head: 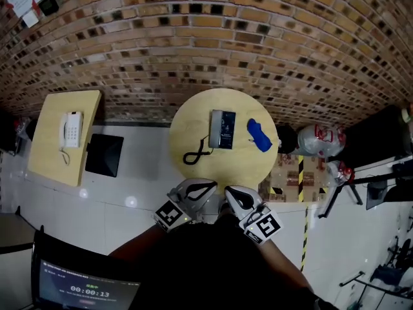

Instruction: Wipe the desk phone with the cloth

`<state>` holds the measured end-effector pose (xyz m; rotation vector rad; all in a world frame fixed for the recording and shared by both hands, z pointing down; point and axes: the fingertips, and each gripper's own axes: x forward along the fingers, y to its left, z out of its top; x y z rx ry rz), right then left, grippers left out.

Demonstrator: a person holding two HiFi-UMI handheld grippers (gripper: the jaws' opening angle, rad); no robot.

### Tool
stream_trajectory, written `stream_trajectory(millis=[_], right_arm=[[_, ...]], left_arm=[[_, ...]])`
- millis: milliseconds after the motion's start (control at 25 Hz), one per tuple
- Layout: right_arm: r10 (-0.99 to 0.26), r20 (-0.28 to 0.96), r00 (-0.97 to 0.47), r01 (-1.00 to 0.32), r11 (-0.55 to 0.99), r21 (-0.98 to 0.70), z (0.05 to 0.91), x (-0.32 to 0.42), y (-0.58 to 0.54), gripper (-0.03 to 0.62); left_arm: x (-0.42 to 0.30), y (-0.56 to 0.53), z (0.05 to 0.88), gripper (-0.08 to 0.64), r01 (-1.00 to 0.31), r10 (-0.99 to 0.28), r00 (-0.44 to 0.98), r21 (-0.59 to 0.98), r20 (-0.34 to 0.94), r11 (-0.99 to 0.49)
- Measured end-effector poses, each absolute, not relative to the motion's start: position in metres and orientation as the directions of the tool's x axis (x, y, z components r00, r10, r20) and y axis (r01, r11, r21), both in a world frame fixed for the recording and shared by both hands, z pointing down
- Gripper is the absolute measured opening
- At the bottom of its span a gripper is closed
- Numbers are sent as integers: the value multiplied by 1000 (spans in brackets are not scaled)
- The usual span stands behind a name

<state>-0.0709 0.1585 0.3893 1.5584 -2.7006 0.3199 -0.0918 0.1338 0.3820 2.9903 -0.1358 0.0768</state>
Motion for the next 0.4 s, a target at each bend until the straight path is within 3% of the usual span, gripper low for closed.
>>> stream_trajectory(millis=[400], right_arm=[[-864,98,-495,-863,475,-173,383,-73,160,0]], left_arm=[[-84,137,379,5,-64,-57,997,146,54,-987]])
